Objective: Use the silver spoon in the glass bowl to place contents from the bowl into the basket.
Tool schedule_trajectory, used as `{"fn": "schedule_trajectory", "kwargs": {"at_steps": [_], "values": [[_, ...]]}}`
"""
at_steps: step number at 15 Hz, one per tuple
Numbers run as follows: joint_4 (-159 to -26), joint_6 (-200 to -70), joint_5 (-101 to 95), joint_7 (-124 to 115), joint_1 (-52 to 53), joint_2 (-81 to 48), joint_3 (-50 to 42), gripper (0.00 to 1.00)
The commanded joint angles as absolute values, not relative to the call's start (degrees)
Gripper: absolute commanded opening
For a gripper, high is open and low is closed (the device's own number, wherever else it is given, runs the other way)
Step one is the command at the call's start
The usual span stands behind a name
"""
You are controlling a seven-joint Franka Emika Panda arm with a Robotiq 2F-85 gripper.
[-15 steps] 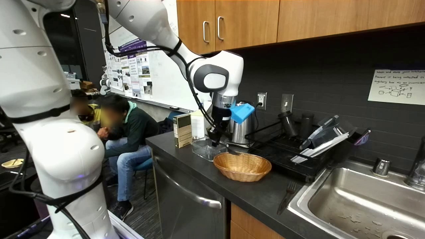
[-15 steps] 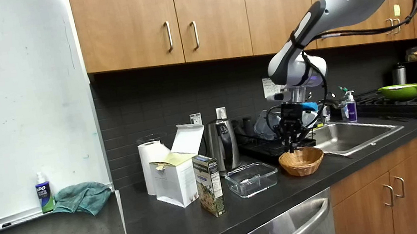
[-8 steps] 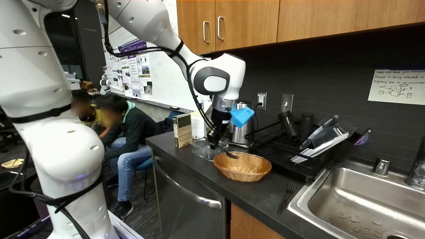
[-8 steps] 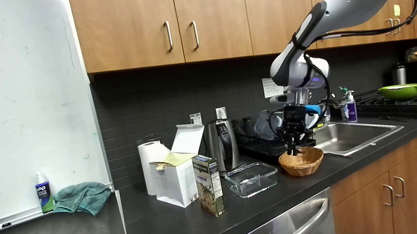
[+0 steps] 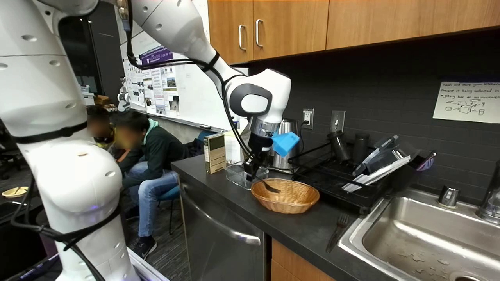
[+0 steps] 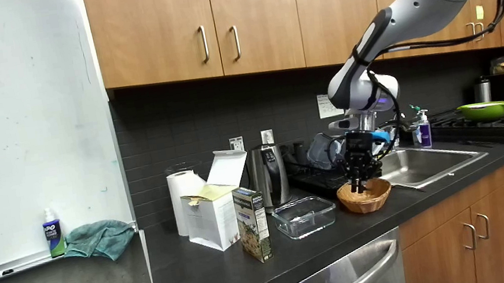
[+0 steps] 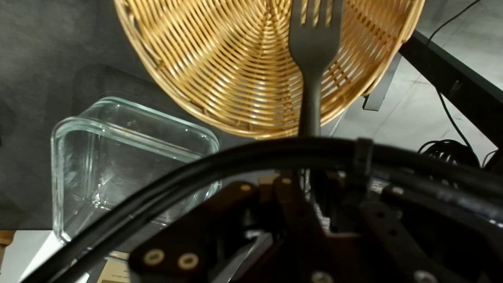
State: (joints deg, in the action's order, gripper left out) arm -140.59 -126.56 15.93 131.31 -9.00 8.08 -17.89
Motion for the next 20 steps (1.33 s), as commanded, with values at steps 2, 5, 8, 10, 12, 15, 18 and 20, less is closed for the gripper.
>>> {"fn": "schedule_trajectory", "kwargs": {"at_steps": [2, 5, 8, 10, 12, 15, 18, 20], "values": [[-139.95, -126.29, 18.45, 134.36, -10.04, 6.08, -17.95, 0.04], [-139.31, -126.62, 19.53, 135.11, -10.45, 4.77, -17.75, 0.04], [-138.22, -126.73, 19.28, 135.09, -10.89, 3.71, -17.53, 0.04], [-137.46, -126.71, 19.21, 135.0, -11.11, 3.23, -17.44, 0.04], [-136.59, -126.65, 19.12, 134.9, -11.28, 2.68, -17.36, 0.04], [-135.62, -126.65, 19.14, 134.88, -11.46, 2.01, -17.21, 0.04], [-135.2, -126.74, 19.3, 134.92, -11.59, 1.32, -17.01, 0.04], [-135.02, -126.68, 19.29, 134.84, -11.69, 1.0, -16.88, 0.04]]}}
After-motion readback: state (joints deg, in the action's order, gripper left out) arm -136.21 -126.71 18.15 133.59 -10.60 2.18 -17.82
